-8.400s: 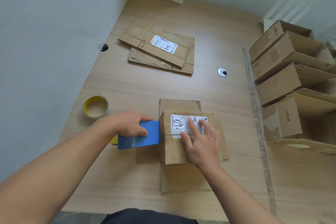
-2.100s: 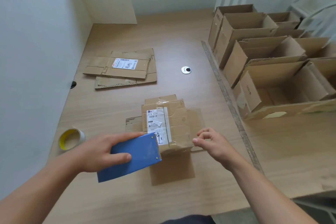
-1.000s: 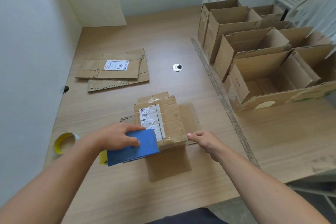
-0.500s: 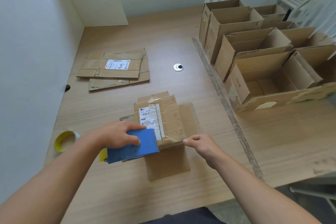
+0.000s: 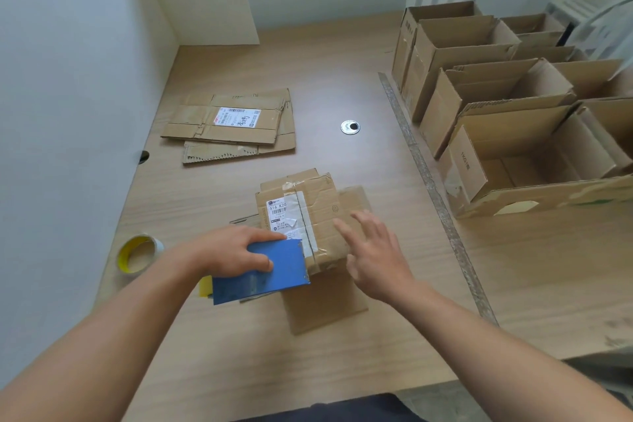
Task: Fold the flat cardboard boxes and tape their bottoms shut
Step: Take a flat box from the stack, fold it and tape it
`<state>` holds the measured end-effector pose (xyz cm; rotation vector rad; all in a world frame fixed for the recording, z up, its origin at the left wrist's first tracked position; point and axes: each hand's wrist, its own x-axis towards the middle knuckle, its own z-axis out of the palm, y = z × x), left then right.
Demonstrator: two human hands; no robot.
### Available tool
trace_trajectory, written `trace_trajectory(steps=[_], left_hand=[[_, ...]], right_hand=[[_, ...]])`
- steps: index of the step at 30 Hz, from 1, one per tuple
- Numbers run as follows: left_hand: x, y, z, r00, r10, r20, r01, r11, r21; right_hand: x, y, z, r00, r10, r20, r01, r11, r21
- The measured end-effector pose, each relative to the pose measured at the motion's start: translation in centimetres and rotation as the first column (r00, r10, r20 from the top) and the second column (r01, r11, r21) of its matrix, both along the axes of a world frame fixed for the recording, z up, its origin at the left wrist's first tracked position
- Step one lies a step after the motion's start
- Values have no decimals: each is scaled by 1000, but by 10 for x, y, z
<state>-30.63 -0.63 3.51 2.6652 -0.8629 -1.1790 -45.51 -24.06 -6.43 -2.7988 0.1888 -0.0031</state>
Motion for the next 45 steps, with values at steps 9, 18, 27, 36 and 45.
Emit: trace_trajectory(steps=[9, 18, 27, 36, 45], left_hand=[[-1, 7, -2, 1000, 18, 5, -17, 999, -48], [-3, 26, -4, 994, 83, -74, -92, 987, -131], [3, 58, 13, 985, 99, -144, -122, 980, -159], [19, 121, 12, 987, 116, -115, -132, 982, -136], [21, 104, -32, 993, 34, 111, -32, 999, -20]], right_hand=[[37, -7, -21, 878, 454, -152, -472, 875, -113], [31, -4, -37, 905, 397, 153, -383, 917, -111], [32, -3, -33, 904, 395, 166, -373, 916, -150], [34, -1, -34, 896, 399, 194, -380, 916, -128], [35, 0, -31, 900, 406, 157, -397, 914, -83]])
